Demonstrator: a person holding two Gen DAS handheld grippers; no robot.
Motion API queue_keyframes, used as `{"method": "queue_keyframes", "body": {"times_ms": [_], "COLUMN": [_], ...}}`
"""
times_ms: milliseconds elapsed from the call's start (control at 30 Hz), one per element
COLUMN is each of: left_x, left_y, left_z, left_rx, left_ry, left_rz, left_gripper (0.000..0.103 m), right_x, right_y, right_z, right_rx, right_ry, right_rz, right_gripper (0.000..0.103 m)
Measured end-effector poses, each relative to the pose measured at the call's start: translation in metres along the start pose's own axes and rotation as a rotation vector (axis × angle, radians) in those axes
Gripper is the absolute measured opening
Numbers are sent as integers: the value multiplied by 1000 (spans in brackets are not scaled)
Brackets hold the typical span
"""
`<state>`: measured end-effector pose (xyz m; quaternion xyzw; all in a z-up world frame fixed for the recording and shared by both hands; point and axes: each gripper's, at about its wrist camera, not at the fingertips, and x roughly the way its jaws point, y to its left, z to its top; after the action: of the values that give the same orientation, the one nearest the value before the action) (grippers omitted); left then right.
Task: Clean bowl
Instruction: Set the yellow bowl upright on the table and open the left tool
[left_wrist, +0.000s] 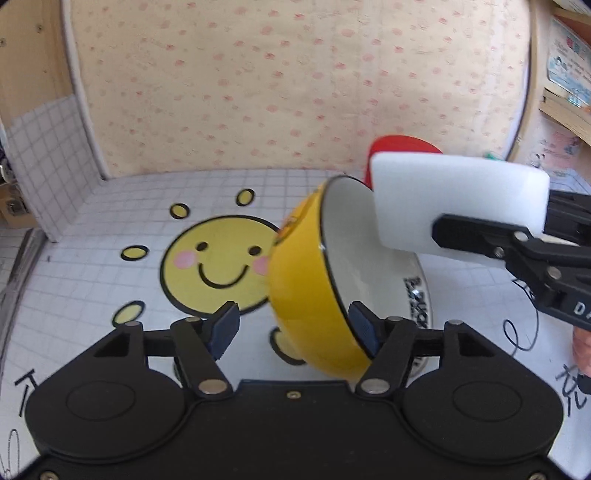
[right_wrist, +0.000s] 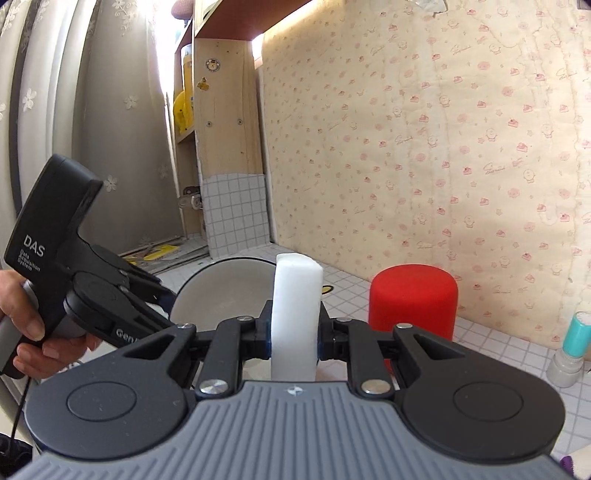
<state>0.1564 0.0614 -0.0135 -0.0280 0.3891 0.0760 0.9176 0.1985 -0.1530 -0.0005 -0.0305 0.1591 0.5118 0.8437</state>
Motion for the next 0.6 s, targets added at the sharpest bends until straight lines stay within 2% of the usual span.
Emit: {"method": "queue_keyframes", "body": {"times_ms": [267,433,600], "left_x": [4,-5,-7], "left_y": [23,33,46], "left_z": [-2,-10,-11], "left_rx": [-97,-109,-171], "left_ry": [15,12,-10], "left_rz": [39,98,88], "left_gripper": [68,71,74], "right_x": [8,12,14], "right_y": [4,7,11], "right_z": [-1,-3,-4], "right_rx": [-21,-41,-63], "right_ry": [12,17,-4], "right_rz": [6,7,30], "right_gripper": [22,22,22]}}
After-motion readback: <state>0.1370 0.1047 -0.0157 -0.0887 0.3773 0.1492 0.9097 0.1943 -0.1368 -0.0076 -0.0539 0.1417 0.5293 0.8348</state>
